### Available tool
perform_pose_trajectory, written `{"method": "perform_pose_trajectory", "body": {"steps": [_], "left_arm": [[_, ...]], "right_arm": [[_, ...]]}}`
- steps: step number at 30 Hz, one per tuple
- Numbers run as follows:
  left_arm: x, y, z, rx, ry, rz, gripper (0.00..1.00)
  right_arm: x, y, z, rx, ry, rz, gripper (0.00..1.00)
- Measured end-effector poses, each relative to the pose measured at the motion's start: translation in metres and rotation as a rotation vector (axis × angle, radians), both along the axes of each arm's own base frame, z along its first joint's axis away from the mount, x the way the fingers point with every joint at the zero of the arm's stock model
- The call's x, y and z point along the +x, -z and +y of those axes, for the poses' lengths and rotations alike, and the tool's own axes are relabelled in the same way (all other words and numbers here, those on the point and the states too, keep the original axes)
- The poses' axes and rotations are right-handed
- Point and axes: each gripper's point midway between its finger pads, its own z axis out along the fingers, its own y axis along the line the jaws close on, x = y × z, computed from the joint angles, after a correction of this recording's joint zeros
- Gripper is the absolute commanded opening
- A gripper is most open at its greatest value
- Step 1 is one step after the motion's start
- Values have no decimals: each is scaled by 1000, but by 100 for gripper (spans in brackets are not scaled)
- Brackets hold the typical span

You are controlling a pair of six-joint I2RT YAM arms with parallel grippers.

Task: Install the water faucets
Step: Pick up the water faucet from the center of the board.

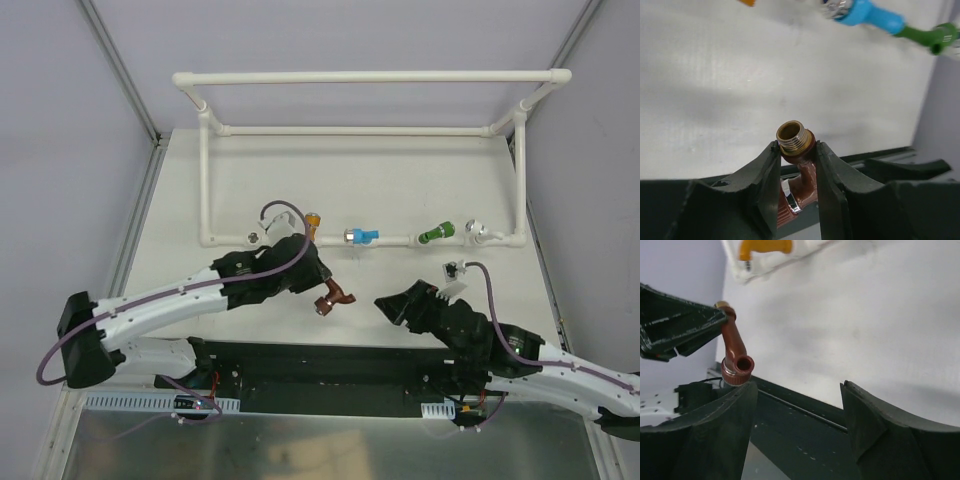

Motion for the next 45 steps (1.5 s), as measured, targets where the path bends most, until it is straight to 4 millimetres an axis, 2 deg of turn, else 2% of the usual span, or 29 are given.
{"method": "perform_pose_trajectory", "body": {"steps": [3, 7, 10, 15, 29, 34, 45], "left_arm": [[5, -44, -5, -177, -18, -94, 0], [7, -66, 3, -283, -72, -145, 0], [9, -68, 10, -316, -116, -155, 0], [11, -72, 17, -357, -176, -159, 0], [8, -79, 11, -443, -218, -103, 0], [8, -83, 6, -481, -220, -90, 0], [6, -84, 2, -517, -215, -73, 0]], "right_arm": [[0, -28, 25, 72, -110, -120, 75], [-3, -51, 53, 112, -226, -239, 75], [-4, -65, 74, 131, -294, -310, 75], [-5, -80, 96, 156, -354, -398, 75], [12, -82, 115, 103, -324, -493, 72], [20, -81, 124, 79, -306, -506, 67], [27, -86, 140, 107, -280, -508, 45]]}}
